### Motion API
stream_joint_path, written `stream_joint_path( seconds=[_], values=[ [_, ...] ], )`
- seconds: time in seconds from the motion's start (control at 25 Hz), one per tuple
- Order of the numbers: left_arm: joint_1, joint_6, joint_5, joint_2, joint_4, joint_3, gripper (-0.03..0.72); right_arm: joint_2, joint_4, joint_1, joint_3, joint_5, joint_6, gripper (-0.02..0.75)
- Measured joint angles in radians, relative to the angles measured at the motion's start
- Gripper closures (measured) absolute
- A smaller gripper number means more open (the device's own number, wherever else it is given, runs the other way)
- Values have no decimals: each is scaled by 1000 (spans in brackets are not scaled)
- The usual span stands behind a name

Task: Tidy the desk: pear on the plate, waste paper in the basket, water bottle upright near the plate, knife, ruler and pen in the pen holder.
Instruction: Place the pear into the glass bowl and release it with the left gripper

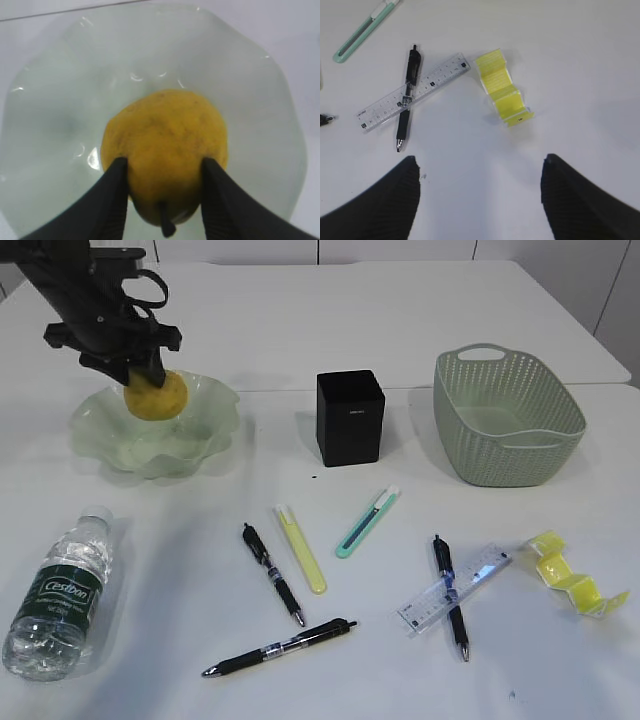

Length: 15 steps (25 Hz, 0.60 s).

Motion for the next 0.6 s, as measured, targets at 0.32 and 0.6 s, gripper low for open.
stream_joint_path(
  seconds=[0.32,0.6],
  values=[
    [15,0,2,99,-55,-47,398,0,0,0,0,52,0,182],
    [15,0,39,105,-61,-49,357,0,0,0,0,52,-2,183]
  ],
)
